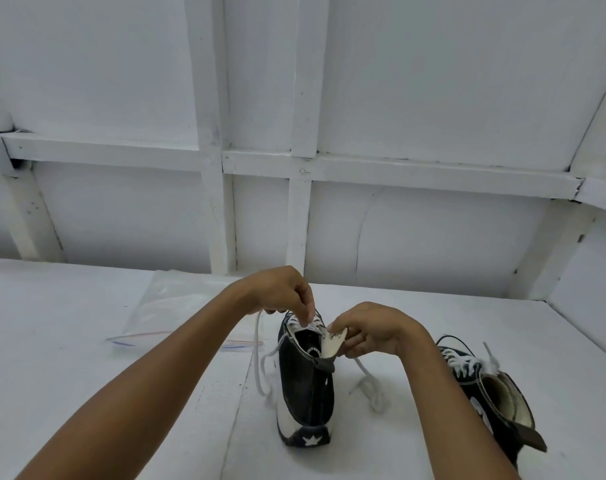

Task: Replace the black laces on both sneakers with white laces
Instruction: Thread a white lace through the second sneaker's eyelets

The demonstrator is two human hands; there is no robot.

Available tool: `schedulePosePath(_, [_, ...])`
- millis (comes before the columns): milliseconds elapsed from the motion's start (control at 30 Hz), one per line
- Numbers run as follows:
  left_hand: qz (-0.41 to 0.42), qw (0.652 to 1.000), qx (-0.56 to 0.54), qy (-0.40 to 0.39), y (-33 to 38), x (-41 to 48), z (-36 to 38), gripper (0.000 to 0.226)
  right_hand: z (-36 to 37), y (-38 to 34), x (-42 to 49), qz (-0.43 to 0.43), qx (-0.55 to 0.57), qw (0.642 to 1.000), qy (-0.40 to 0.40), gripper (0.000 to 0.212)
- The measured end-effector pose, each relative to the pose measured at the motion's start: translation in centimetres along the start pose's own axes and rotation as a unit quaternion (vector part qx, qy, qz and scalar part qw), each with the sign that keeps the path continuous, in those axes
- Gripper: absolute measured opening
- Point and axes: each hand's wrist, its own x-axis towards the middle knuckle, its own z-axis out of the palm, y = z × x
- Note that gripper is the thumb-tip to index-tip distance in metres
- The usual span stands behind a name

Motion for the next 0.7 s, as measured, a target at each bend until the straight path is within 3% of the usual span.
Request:
schedulePosePath(233, [-0.007,1.000,0.023,-0.006,0.28,0.56,0.61,0.013,-0.11,0.80,0.00,0.006,0.063,0.998,-0.009,0.017])
schedulePosePath(700, [0.003,1.000,-0.008,0.006,-0.14,0.87,0.77,0.012,0.25,0.77,-0.27,0.008,0.081,0.997,-0.001,0.013])
